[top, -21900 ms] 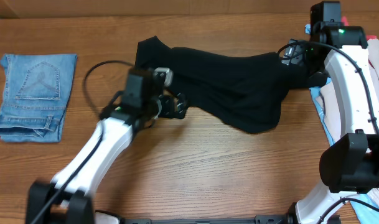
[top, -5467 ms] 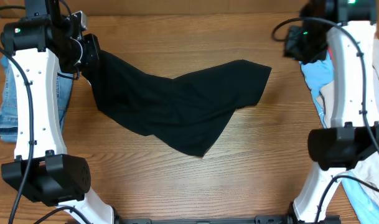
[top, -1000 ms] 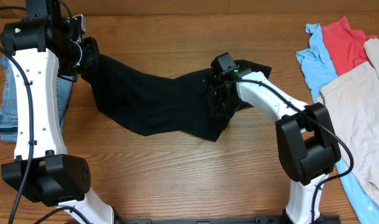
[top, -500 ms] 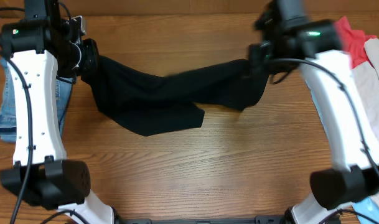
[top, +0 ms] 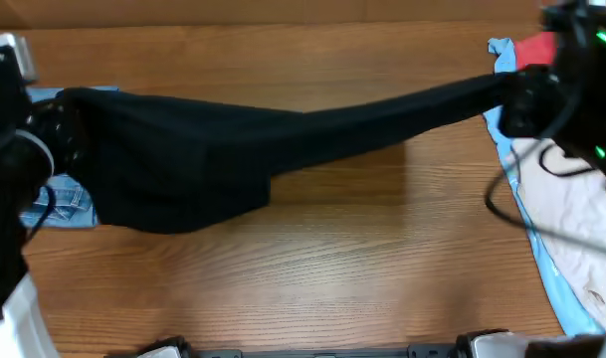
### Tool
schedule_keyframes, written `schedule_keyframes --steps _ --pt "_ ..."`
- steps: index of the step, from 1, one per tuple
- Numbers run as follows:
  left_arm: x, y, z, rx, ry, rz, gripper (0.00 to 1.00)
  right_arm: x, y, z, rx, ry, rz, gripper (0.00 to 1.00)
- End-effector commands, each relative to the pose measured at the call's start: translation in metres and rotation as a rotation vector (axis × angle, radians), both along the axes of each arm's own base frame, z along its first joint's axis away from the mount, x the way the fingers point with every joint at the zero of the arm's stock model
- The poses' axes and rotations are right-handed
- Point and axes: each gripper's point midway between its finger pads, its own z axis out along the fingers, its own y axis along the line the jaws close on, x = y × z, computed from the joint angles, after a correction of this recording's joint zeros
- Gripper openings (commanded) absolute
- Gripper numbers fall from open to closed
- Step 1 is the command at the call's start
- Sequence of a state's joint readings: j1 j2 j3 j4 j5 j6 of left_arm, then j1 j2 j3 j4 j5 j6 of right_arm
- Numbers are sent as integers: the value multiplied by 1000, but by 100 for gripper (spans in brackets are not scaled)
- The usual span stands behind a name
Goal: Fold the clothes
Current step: 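Lift the garment with both grippers, spreading it open above the table, then swing the held shirt forward and lay it flat on the table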
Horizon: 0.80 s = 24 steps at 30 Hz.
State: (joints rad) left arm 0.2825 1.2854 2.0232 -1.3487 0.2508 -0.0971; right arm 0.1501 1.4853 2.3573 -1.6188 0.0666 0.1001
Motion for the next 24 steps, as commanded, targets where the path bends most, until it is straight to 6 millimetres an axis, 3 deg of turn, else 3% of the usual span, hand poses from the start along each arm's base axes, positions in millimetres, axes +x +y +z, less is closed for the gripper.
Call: schedule_keyframes --steps 1,4,9,10,12,13,15,16,18,19,21,24 --pt "-12 -2 27 26 -109 6 4 -11 -19 37 -22 -155 -86 4" --pt "5 2 25 5 -105 16 4 4 -21 35 -28 -153 -99 4" --pt "76 6 -10 -85 -32 -56 4 78 -22 -22 -44 11 -118 4" --pt "103 7 -24 -109 -14 -87 4 112 -19 -49 -29 65 -102 4" --pt "141 8 -46 -121 3 -112 4 141 -18 -71 -13 92 -91 4" --pt "174 9 -66 -134 9 -120 4 178 -18 -95 15 100 -80 4" --pt "211 11 -83 -185 -11 -106 4 212 -18 -109 55 67 -61 4" --pt "229 8 -80 -224 -62 -135 4 225 -22 -107 67 28 -69 4" --pt "247 2 -56 -282 -175 -180 4 235 -27 -92 87 -43 -90 4" --pt "253 2 -28 -286 -276 -201 4 238 -33 -70 108 -115 -111 4" --pt "249 1 26 -250 -424 -222 4 233 -43 -31 139 -216 -143 4" --pt "228 -4 79 -195 -514 -246 4 218 -54 8 147 -296 -163 4"
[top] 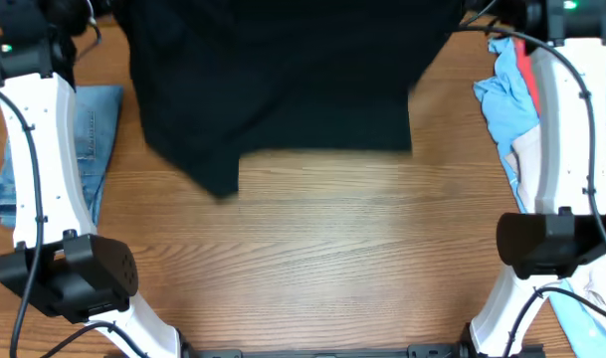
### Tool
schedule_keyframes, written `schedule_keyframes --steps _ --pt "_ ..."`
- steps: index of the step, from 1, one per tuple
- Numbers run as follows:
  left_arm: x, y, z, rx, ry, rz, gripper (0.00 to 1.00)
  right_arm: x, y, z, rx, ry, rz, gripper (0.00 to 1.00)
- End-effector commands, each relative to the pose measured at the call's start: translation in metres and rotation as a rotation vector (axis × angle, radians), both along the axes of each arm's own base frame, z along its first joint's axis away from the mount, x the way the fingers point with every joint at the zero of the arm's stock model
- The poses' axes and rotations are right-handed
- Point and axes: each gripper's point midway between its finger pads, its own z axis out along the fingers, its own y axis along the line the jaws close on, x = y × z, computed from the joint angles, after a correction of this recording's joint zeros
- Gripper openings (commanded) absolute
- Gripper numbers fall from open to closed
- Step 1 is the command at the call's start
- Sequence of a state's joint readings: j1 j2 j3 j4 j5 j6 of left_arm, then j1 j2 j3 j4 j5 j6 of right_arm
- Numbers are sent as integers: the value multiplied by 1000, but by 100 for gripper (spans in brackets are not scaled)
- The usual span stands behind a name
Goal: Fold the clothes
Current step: 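Swing the held shirt forward and lay it flat on the table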
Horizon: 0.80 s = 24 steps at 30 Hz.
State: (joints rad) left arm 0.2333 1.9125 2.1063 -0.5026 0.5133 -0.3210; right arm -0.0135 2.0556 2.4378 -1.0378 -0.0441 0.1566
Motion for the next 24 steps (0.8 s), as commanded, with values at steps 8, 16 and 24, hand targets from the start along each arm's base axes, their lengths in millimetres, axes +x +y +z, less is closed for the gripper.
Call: schedule_keyframes --steps 8,16,24 --pt "-98 -27 10 108 265 -115 4 -85 -54 24 -40 153 -172 4" --pt "-142 -64 -189 85 917 -350 4 -134 -54 -135 -68 747 -151 4" --pt "-211 -77 -295 -5 1271 -431 4 -199 -37 -244 -14 1121 -71 4"
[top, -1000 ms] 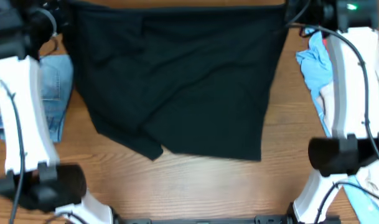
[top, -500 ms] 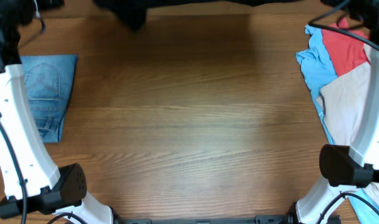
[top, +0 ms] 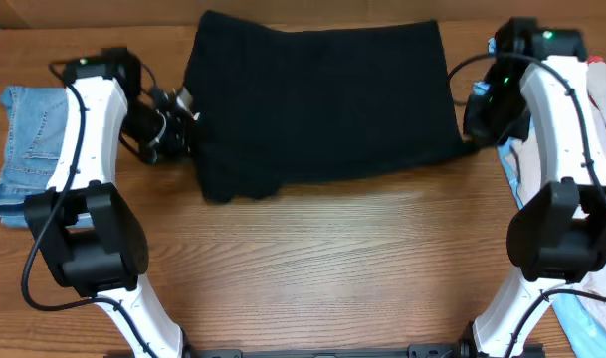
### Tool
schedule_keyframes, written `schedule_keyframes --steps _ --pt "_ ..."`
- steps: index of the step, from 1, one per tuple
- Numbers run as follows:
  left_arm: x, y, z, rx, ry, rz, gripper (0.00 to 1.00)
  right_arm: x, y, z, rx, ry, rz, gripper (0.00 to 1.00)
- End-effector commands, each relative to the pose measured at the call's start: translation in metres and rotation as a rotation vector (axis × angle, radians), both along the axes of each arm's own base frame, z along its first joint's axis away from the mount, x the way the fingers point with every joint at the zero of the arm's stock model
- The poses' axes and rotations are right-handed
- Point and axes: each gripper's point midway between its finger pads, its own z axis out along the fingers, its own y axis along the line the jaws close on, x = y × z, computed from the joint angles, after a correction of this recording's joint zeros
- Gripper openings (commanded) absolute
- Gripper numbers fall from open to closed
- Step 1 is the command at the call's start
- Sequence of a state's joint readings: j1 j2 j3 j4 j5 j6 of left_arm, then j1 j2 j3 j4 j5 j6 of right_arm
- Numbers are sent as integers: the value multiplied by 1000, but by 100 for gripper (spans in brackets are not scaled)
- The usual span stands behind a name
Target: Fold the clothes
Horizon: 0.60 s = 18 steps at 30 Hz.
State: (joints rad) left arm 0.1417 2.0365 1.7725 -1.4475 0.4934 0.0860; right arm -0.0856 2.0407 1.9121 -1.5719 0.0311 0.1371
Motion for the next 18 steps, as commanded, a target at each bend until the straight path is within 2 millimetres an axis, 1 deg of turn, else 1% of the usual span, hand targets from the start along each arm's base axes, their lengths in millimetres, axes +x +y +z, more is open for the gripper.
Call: schedule_keyframes --steps 1,2,4,5,7,10,11,13,15,18 --pt "-32 -3 -22 -17 93 -44 4 -29 1 -30 22 111 -5 4" --pt "-45 -5 -29 -26 137 -56 4 -41 2 -41 25 157 -18 4" --pt "-69 -5 -39 -19 209 -71 4 -60 6 -51 41 198 -43 4" --pt "-78 -4 -40 -9 224 -74 4 -66 6 -53 45 202 -48 4" --pt "-91 -1 -39 19 232 -69 5 -77 4 -53 41 201 -76 4" --pt "-108 13 -31 116 204 -5 4 -96 -3 -48 42 165 -138 4" --pt "-113 22 -24 165 168 50 4 -105 -10 -44 43 137 -171 4" --pt "-124 30 -7 197 45 142 4 -120 -28 -30 39 50 -249 4" --pt "-132 36 3 210 -30 212 4 -122 -32 -20 57 6 -284 4" --pt "-138 37 6 215 -60 233 4 -122 -33 -18 61 -7 -291 4"
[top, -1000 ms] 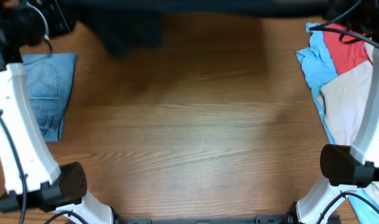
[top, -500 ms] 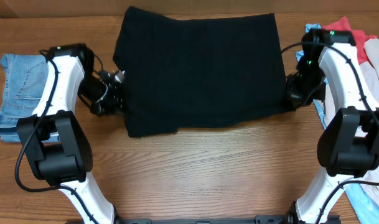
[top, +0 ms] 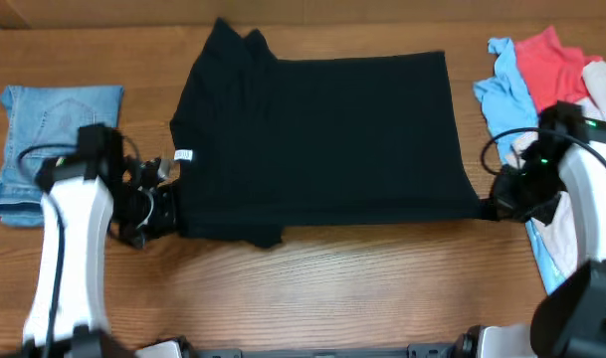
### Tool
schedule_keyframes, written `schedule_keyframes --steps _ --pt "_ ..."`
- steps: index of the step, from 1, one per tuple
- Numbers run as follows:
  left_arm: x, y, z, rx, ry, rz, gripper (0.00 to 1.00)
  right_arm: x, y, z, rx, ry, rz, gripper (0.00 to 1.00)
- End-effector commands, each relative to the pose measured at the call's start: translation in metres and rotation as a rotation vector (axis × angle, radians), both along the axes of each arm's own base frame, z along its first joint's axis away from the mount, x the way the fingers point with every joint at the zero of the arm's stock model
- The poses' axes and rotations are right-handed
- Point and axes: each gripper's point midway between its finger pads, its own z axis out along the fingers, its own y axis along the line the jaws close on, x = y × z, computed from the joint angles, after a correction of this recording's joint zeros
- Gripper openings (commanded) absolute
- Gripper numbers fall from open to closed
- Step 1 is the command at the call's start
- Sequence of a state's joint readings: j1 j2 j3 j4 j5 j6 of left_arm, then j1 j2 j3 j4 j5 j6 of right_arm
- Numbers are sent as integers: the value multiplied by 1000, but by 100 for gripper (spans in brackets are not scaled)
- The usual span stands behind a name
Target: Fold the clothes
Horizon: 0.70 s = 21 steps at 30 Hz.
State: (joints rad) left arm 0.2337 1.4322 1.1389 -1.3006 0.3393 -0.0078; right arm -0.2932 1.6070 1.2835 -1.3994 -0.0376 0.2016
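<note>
A black garment (top: 317, 139) lies spread nearly flat on the wooden table (top: 322, 288), with a collar-like bump at its far left and a small white label (top: 183, 155) at its left edge. My left gripper (top: 165, 207) sits at the garment's near left corner and looks shut on the cloth. At the near right corner my right gripper (top: 485, 208) pinches the hem in the same way. The near left hem is a little bunched.
Folded blue jeans (top: 54, 129) lie at the far left. A pile of clothes sits at the right edge: a light blue piece (top: 506, 89), a red piece (top: 551, 60) and pale cloth (top: 581, 239) under the right arm.
Both grippers have come toward the table's front, from the garment's mid sides to its near corners. The garment now lies wider and flatter, and its near edge is closer to the front.
First the black garment was stretched as a long band between the two grippers across the table. Then both held it at the far edge, hanging spread. Then it lay on the table with the grippers at its sides, and now at its near corners.
</note>
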Motion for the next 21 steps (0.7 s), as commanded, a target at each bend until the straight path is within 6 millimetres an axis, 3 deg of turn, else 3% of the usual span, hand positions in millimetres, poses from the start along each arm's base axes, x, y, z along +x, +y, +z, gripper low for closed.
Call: schedule_keyframes --steps 1,5,8,13,14,21 --pt "-11 8 0 41 -12 68 4 -1 -1 2 -3 -15 -13 4" --pt "-24 5 -4 28 43 71 4 -7 4 3 6 14 -4 4" --pt "-21 6 -4 32 28 73 4 -7 4 3 6 13 -4 4" --pt "8 14 -4 54 -74 135 4 5 8 2 27 -38 8 4" --pt "25 16 -2 62 -140 133 4 14 9 2 17 -73 21 4" --pt "69 17 -2 62 -267 177 4 55 22 -5 2 -198 119 4"
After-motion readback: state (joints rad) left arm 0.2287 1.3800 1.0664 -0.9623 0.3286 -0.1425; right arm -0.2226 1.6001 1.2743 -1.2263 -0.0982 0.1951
